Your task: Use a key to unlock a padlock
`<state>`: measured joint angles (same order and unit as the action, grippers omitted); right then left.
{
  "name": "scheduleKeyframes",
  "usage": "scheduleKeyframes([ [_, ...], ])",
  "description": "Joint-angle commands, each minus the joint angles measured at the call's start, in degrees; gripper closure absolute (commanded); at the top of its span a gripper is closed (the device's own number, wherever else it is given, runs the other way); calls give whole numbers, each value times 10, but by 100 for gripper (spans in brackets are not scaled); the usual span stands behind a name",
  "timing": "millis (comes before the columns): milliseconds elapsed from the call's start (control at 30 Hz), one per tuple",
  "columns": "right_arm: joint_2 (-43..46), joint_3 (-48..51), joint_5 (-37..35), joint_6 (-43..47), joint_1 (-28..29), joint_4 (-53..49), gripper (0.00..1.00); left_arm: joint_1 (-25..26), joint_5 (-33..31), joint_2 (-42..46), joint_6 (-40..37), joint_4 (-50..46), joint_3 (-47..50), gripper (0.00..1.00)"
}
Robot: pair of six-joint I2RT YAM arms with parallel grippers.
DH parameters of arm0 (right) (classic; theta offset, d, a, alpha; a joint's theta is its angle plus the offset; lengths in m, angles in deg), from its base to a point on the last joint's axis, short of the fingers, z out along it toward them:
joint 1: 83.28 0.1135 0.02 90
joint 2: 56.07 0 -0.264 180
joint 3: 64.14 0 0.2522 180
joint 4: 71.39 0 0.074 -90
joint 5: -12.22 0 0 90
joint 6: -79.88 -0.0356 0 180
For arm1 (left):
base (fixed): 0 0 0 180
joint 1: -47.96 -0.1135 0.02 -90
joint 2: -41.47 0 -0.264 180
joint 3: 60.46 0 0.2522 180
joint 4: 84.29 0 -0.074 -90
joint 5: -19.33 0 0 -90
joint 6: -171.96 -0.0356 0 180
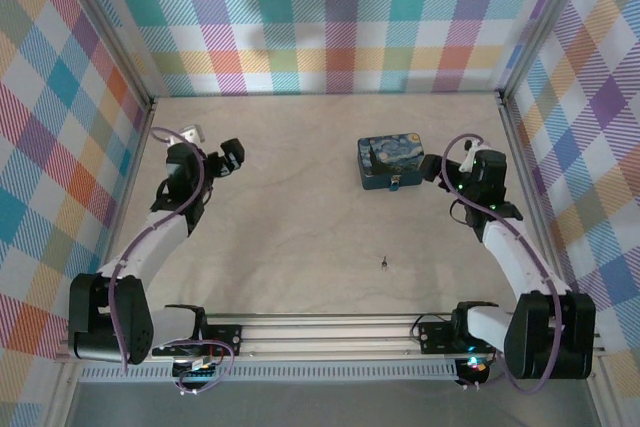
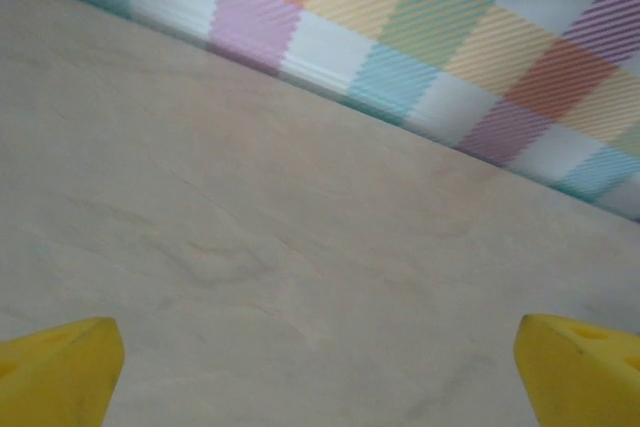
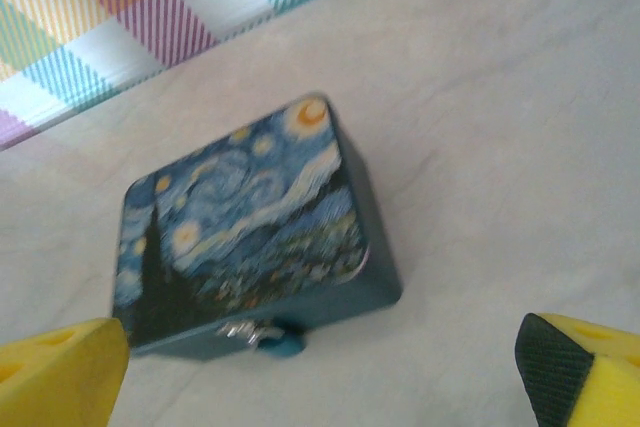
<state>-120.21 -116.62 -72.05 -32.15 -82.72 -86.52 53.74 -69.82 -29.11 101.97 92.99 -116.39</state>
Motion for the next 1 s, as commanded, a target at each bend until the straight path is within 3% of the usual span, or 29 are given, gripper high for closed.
scheduleKeyframes([
  [0, 24, -9, 54, -82, 25, -140, 2, 28, 70, 15, 97, -71, -9, 0],
  [167, 45, 2, 75, -123, 92, -229, 13, 108, 93, 13, 145, -72, -5, 0],
  [467, 47, 65, 70, -223, 219, -289, 32, 244, 82, -25, 226, 0, 21, 0],
  [733, 18, 95, 68, -264, 287, -290, 47, 272, 77, -58, 231, 23, 13, 0],
  [967, -29, 88, 65, -273, 316, -265, 61, 273, 64, -34, 222, 8, 24, 0],
])
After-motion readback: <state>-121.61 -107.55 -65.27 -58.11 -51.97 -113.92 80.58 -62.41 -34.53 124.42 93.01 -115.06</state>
